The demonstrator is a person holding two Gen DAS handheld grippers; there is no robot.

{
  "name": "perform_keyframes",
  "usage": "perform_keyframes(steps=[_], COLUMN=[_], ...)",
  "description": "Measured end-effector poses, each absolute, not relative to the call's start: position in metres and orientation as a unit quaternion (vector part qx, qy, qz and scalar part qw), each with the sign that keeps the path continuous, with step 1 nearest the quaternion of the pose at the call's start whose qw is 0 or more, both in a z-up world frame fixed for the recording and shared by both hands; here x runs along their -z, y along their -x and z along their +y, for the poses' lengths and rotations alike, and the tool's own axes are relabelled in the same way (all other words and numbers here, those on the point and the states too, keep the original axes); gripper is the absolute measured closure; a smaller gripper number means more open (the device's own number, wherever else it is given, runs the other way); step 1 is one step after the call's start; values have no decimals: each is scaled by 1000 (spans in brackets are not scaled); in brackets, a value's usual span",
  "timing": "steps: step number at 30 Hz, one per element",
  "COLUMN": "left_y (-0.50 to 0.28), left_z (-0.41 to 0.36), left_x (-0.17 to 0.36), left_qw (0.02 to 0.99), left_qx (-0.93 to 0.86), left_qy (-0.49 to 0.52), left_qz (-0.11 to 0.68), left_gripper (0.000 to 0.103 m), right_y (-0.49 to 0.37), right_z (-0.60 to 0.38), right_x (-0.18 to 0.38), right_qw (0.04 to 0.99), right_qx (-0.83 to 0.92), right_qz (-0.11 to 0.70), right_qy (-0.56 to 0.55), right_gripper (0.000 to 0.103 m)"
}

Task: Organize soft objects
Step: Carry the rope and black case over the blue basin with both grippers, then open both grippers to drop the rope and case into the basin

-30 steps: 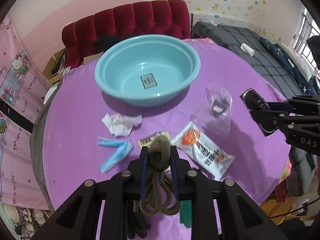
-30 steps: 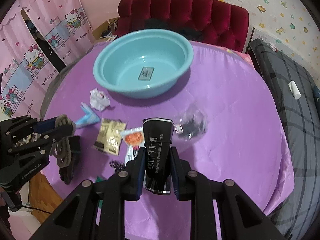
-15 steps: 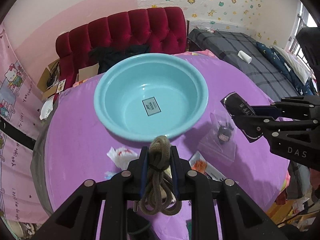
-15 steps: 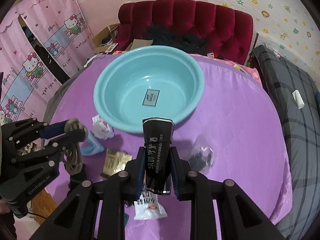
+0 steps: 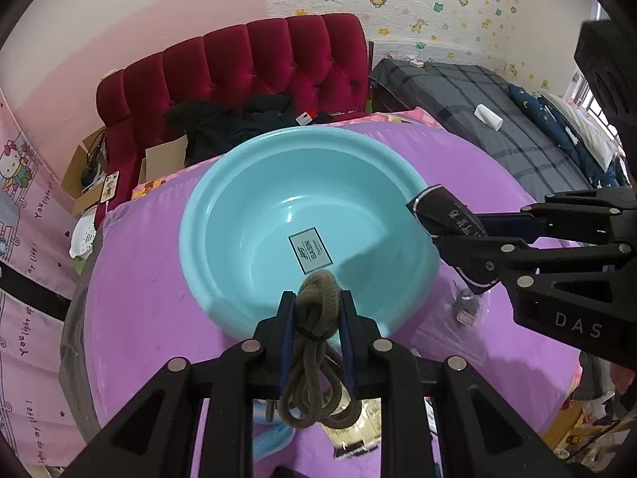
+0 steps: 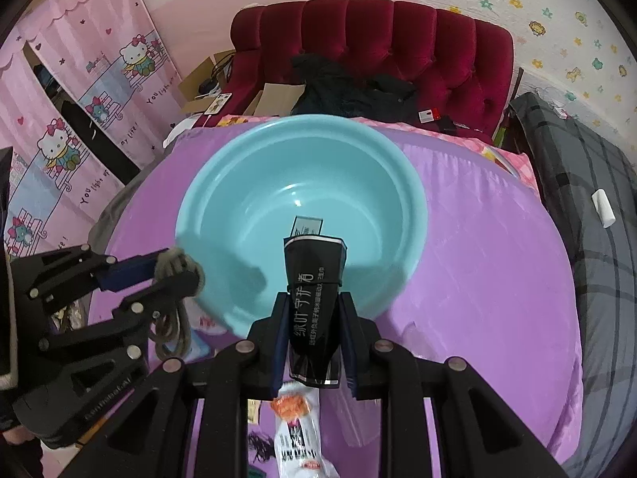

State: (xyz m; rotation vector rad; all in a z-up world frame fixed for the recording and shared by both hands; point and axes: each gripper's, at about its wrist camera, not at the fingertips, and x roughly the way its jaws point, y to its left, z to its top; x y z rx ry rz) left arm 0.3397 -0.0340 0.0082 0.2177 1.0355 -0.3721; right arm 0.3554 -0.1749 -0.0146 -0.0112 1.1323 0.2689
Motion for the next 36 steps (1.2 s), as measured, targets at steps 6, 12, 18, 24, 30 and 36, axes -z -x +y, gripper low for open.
perform_keyframes(steps=[6, 12, 18, 24, 30, 36], left_y=[-369, -399, -425, -442, -452, -453], left_z=[-34, -34, -34, -37, -39, -41], left_x=[0, 13, 34, 59, 84, 90], left_qw=[844, 840, 836, 829, 822, 822], left_qx=[183, 186, 186, 183, 180, 181], left_qy=[-97, -89, -86, -91, -94, -97], left_qz=[495, 501, 509, 520, 531, 532], left_gripper=[81, 81, 81, 81, 80, 80], right_y=[-385, -414, -437, -455, -464, -464], right_z=[-168, -161, -159, -161, -159, -158], right_x=[23, 39, 62, 89, 106, 108], right_qw=[833, 830, 825, 818, 816, 816], right_qx=[-131, -127, -116, -106, -96, -93], right_qz=[538, 543, 553, 565, 569, 570], right_qy=[-3, -11, -23, -33, -33, -35], right_gripper=[78, 77, 77, 76, 74, 71])
